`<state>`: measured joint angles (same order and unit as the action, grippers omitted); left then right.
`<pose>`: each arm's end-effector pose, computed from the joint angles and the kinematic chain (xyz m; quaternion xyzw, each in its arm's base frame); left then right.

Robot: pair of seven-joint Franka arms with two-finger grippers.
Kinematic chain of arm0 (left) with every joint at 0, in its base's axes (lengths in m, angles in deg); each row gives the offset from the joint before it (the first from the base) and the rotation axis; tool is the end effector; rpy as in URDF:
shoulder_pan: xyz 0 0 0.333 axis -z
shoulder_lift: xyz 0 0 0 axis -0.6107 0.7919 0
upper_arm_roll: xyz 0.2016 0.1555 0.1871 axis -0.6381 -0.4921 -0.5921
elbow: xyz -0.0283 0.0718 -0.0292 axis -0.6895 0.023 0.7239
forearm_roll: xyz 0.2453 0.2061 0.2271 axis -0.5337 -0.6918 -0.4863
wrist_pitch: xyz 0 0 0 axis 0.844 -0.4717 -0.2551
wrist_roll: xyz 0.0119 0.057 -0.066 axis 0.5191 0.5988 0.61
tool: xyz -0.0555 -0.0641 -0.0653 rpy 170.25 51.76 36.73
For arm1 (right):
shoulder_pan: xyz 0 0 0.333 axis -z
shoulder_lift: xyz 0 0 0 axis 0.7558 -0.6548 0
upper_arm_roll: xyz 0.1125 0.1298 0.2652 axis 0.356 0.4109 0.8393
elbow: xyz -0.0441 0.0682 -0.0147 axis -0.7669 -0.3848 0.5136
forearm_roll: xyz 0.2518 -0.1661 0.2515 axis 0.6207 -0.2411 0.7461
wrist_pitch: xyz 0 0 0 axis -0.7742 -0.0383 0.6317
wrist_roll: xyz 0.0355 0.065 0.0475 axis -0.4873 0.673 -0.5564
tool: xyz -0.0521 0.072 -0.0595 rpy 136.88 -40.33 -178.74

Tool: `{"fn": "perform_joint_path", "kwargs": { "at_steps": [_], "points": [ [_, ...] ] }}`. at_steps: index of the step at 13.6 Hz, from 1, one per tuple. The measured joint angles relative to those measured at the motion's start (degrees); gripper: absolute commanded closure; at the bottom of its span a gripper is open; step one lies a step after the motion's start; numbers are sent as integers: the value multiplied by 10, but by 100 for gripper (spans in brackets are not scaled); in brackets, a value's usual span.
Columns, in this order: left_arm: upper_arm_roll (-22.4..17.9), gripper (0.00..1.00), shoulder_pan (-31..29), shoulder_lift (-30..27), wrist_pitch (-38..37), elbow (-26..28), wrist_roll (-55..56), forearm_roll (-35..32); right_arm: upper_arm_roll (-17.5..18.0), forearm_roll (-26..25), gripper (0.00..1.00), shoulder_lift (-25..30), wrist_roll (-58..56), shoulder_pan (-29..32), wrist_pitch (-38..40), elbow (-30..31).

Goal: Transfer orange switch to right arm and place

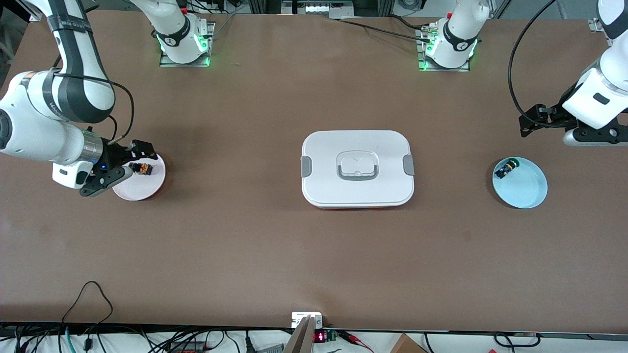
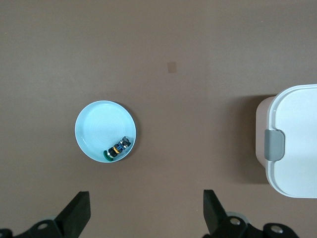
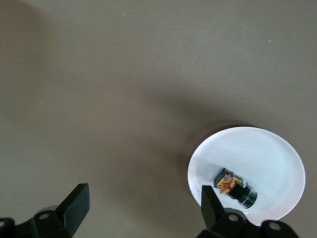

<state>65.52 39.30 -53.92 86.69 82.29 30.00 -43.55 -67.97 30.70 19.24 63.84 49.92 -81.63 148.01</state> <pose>0.5582 -0.0238 0.5809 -0.9992 0.0009 0.0042 0.0402 0.5960 0.0319 0.3795 -0.9738 -0.1933 0.0703 0.0973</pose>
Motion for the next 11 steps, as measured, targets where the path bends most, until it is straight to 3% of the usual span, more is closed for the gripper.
{"fn": "perform_joint_path", "kwargs": {
  "at_steps": [3,7,9,11],
  "points": [
    [0,0,0,0,0,0,0,0,0,-6,0,14,83,-40,49,-14],
    [0,0,0,0,0,0,0,0,-1,-93,0,33,160,-77,173,-101],
    [0,0,0,0,0,0,0,0,-15,-130,0,38,160,-77,190,-140],
    [0,0,0,0,0,0,0,0,-37,-132,0,37,160,-76,193,-163]
  ]
}}
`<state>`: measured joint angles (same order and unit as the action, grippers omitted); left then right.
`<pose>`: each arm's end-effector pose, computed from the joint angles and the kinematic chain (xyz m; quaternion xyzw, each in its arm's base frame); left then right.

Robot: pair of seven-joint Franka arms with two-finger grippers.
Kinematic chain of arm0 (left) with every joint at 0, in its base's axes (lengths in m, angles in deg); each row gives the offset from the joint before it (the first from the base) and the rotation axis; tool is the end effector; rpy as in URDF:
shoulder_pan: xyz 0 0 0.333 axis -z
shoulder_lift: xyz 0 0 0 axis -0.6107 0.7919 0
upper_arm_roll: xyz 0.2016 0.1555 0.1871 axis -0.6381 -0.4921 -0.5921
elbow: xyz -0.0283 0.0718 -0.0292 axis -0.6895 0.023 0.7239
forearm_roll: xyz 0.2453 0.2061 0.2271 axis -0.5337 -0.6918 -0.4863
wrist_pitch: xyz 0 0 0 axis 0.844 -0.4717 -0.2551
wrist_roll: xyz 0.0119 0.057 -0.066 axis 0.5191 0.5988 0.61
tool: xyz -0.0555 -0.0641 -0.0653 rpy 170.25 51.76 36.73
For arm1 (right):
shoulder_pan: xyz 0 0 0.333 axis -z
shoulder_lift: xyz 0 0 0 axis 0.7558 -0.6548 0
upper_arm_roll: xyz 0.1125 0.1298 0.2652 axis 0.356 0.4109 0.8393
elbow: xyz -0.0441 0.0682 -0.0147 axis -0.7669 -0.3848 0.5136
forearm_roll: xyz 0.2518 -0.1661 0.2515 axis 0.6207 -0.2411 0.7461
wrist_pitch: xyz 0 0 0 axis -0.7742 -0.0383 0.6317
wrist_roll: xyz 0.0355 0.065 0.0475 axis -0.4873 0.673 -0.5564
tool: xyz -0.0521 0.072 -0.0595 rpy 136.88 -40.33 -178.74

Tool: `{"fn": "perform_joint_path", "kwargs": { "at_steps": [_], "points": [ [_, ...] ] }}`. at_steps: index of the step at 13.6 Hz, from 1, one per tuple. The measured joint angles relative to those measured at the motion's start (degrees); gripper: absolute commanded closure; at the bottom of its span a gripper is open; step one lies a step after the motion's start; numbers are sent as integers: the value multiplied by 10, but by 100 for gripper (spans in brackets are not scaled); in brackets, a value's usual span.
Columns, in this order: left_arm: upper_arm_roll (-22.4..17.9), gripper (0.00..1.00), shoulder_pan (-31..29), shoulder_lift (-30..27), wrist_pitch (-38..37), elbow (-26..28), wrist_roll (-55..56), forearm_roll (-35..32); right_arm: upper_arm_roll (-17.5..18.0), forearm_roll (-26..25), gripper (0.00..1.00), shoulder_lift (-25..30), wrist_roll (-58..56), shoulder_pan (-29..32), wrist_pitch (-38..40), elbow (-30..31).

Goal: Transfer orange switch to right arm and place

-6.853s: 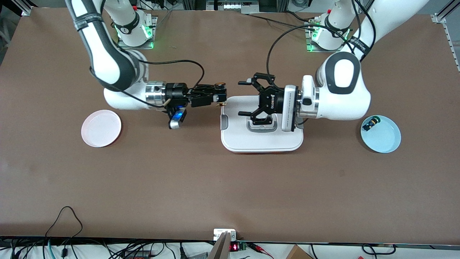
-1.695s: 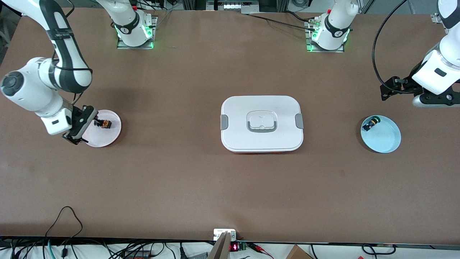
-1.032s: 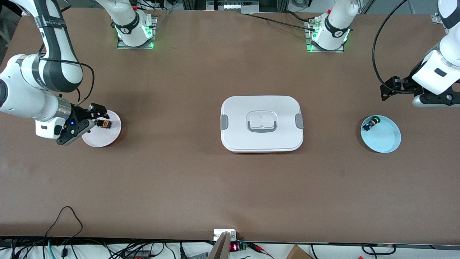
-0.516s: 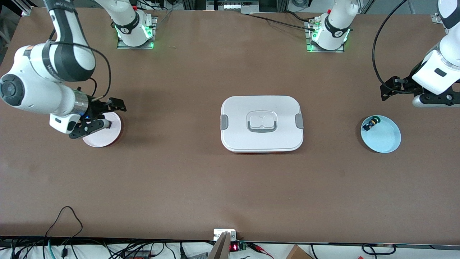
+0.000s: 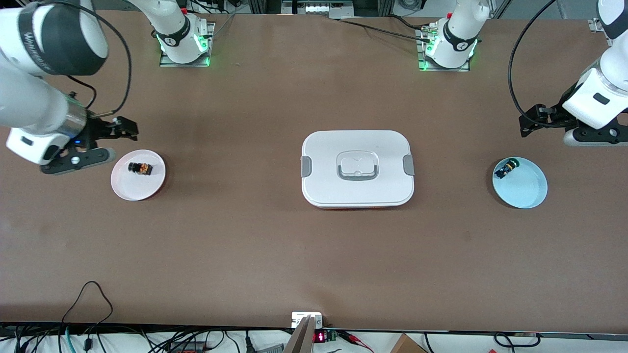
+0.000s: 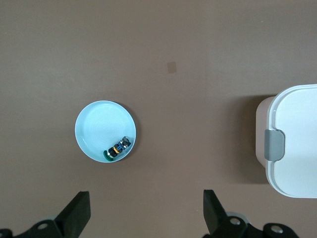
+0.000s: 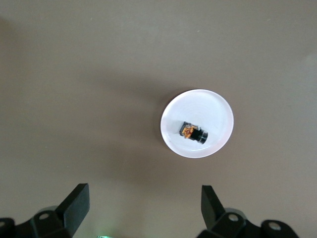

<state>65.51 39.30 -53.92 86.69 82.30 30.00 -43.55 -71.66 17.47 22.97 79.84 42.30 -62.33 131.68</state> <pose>0.5582 -0.0237 0.5808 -0.9992 0.0008 0.0043 0.0402 0.5952 0.0565 0.5244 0.9878 0.1286 -0.0823 0.0309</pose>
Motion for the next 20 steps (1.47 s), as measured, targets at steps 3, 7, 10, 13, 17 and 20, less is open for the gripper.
{"fn": "perform_joint_path", "kwargs": {
  "at_steps": [3,7,10,13,17,20],
  "points": [
    [0,0,0,0,0,0,0,0,-9,4,0,2,31,1,7,-28],
    [0,0,0,0,0,0,0,0,-26,36,0,15,50,25,27,-43],
    [0,0,0,0,0,0,0,0,-27,37,0,34,50,30,31,-11],
    [0,0,0,0,0,0,0,0,-24,37,0,65,52,27,-10,45],
    [0,0,0,0,0,0,0,0,-25,36,0,95,53,28,-16,51],
    [-1,0,0,0,0,0,0,0,-24,36,0,107,53,27,-16,50]
  ]
}}
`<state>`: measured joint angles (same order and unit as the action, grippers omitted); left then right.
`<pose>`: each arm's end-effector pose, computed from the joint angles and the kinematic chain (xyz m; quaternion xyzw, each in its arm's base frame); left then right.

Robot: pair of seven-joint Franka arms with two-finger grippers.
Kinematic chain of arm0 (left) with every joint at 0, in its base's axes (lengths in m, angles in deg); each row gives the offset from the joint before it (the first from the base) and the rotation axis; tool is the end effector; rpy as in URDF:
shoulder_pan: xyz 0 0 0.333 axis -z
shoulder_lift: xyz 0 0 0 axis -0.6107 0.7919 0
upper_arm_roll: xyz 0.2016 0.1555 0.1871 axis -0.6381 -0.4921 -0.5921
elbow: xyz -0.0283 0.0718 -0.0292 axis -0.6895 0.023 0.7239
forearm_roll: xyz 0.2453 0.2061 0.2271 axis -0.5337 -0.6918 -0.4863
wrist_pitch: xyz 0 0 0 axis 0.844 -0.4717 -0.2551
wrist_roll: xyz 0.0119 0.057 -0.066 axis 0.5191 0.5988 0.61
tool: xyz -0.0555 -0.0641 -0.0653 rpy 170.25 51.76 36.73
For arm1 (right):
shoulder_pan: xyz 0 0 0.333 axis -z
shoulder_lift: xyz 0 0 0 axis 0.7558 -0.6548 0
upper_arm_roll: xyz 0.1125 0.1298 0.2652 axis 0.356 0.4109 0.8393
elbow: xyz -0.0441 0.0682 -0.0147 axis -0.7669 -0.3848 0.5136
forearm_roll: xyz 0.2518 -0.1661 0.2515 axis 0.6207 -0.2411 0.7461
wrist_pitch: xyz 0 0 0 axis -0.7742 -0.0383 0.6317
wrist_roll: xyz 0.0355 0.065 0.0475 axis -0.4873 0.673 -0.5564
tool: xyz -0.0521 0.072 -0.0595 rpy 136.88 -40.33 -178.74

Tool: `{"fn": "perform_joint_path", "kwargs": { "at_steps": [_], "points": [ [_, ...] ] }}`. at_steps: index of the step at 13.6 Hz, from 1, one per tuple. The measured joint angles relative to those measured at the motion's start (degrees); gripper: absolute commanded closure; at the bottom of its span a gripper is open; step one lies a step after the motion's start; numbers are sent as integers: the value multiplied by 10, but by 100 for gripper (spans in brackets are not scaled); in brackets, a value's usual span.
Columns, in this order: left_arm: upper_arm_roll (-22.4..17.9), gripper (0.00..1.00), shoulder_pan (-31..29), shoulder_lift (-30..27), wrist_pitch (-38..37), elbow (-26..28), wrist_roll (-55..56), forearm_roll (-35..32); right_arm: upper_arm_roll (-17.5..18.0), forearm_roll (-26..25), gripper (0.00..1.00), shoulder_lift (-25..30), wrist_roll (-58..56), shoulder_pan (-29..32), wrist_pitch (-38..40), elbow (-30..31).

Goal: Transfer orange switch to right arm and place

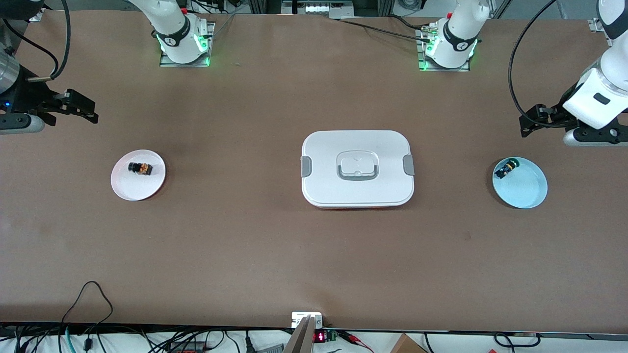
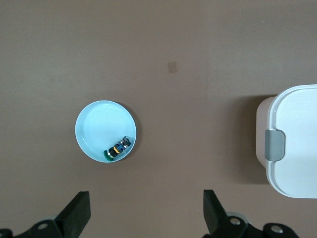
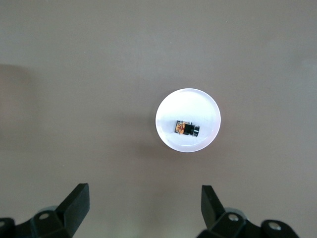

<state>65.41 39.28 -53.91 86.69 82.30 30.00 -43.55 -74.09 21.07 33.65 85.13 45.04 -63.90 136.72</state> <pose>0.5583 -0.0225 0.5807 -0.9992 -0.0002 0.0044 0.0402 0.5516 0.0078 0.5924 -0.9992 -0.0352 0.0188 0.0005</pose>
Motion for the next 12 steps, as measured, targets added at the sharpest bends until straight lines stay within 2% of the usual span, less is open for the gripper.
{"fn": "perform_joint_path", "kwargs": {
  "at_steps": [12],
  "points": [
    [0,0,0,0,0,0,0,0,2,1,0,0,1,0,-1,-6]
  ]
}}
